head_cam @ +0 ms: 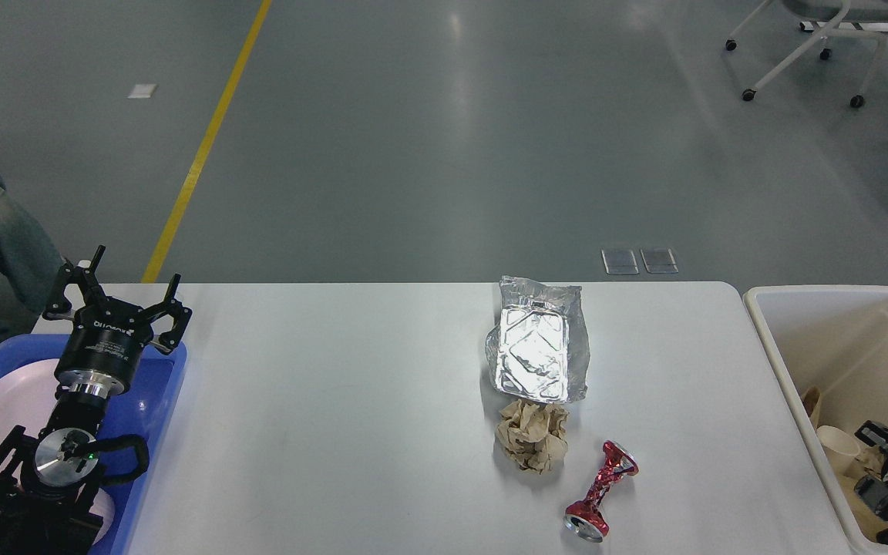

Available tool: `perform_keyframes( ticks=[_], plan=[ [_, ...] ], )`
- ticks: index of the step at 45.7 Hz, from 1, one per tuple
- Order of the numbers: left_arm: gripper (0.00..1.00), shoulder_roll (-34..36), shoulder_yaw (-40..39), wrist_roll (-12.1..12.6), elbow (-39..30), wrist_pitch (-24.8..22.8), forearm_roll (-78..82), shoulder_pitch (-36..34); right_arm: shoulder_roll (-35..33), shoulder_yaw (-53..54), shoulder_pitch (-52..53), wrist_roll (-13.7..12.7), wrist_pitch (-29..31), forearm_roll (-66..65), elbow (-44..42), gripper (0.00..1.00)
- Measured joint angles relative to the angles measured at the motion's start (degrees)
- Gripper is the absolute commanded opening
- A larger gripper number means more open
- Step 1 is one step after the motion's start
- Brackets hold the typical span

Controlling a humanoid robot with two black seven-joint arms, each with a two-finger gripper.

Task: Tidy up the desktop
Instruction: 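Carry the crumpled paper into the white bin and release it, then raise the right gripper out of the bin and move it over the table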

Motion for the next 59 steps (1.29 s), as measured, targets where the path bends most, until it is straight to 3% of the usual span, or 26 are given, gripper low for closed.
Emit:
perform_keyframes(
  ticks=[16, 23, 32, 44, 53, 59],
  plan=[
    [0.96, 0.0, 0.0, 0.0, 0.0, 0.0, 0.0, 0.0, -0.1, -0.4, 0.5, 0.3, -0.2, -0.9, 0.3, 1.00],
    [0.96, 0.0, 0.0, 0.0, 0.0, 0.0, 0.0, 0.0, -0.4, -0.9, 2.0, 0.4, 3.8, -1.3, 2.3, 1.00],
    [0.96, 0.0, 0.0, 0.0, 0.0, 0.0, 0.0, 0.0, -6.1, -3.0, 11.6, 0.6, 13.0, -7.5, 11.0, 1.00],
    [0.96, 0.0, 0.0, 0.0, 0.0, 0.0, 0.0, 0.0, -13.5, -5.5, 36.5, 0.1, 27.1, -23.2, 31.1, 1.00],
    [0.96, 0.0, 0.0, -0.1, 0.0, 0.0, 0.0, 0.0, -7.8, -15.8, 58.4, 0.0, 45.1, -24.4, 40.7, 1.00],
    [0.96, 0.0, 0.0, -0.1, 0.0, 0.0, 0.0, 0.0, -4.5, -19.7, 71.8, 0.1, 53.5, -21.3, 49.4, 1.00]
  ],
)
